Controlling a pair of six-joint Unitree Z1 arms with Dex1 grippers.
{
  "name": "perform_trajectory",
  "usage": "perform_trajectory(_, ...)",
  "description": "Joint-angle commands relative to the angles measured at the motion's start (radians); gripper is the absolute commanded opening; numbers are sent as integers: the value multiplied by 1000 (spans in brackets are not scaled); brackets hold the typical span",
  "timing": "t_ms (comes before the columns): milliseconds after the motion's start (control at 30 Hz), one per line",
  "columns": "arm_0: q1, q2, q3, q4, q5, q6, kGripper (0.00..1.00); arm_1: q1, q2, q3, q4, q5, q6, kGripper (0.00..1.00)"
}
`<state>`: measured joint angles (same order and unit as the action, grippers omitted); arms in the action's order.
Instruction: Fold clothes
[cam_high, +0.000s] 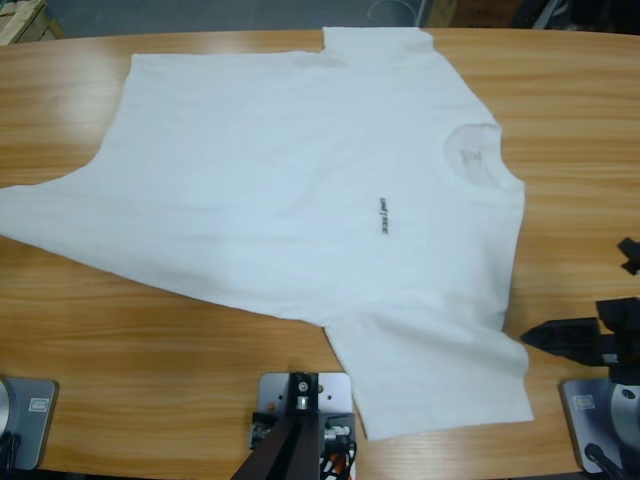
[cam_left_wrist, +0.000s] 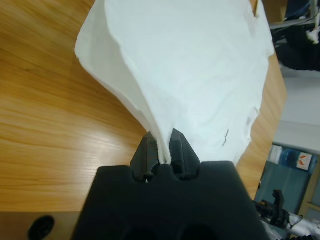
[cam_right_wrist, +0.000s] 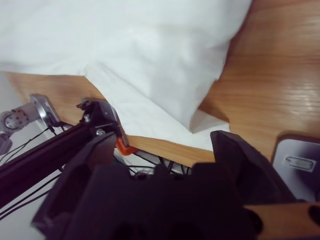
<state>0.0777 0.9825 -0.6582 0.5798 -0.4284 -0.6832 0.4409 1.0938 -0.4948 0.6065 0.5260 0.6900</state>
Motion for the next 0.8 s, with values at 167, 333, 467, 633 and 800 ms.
perform_trajectory(167, -8, 38, 34, -23, 17, 4, 0, 113, 216, 101, -216, -65, 81, 883)
perform_trajectory(333, -8, 42, 34, -25, 17, 4, 0, 148, 265, 109, -250, -84, 109, 881)
perform_trajectory(467, -8, 51, 34, -32, 17, 4, 0, 161, 280, 111, -252, -82, 115, 878)
perform_trajectory(633, -8, 59, 33, -40, 17, 4, 0, 179, 291, 110, -270, -57, 117, 62)
perform_trajectory(800, -8, 64, 34, -43, 17, 4, 0, 183, 284, 107, -277, -45, 118, 0)
